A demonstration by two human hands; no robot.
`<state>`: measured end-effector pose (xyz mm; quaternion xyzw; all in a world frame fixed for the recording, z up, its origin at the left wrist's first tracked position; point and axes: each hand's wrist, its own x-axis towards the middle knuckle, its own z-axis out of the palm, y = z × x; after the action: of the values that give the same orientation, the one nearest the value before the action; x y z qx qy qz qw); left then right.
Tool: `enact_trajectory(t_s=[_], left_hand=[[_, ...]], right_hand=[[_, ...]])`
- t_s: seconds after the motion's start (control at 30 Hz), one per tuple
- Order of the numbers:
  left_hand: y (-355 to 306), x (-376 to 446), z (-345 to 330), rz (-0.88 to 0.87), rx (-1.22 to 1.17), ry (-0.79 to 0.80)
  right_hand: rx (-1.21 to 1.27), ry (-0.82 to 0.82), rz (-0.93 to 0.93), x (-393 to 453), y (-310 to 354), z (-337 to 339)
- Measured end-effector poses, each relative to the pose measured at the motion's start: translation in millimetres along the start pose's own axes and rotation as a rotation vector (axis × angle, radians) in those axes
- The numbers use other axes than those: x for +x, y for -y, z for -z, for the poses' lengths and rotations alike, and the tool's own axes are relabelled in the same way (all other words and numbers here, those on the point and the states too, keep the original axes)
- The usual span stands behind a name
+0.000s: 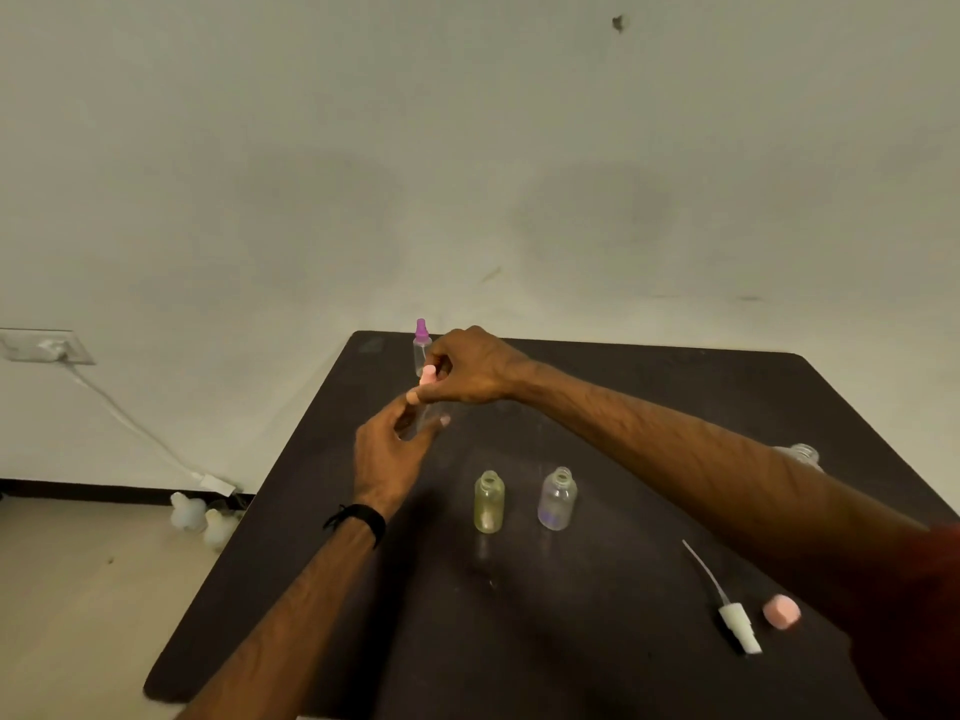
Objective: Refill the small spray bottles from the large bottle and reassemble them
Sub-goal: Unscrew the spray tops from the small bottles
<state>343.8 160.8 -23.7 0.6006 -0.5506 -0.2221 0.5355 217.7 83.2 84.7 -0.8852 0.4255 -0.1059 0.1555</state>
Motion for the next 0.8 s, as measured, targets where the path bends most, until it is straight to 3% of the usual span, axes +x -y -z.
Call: enact_trajectory(t_s=[0.13, 0.5, 0.8], left_hand=[[-7, -31, 15, 0.015, 0.040, -0.027], [-11, -103, 4, 0.171, -0.012, 0.043], [2, -111, 13, 0.220, 0.001, 0.093]], right_hand=[[-0.070, -0.031, 0.004, -28, 22, 0], [-0.220, 0.101, -0.047, -77, 50, -36], [-0.293, 0.279, 0.108, -73, 57, -48]])
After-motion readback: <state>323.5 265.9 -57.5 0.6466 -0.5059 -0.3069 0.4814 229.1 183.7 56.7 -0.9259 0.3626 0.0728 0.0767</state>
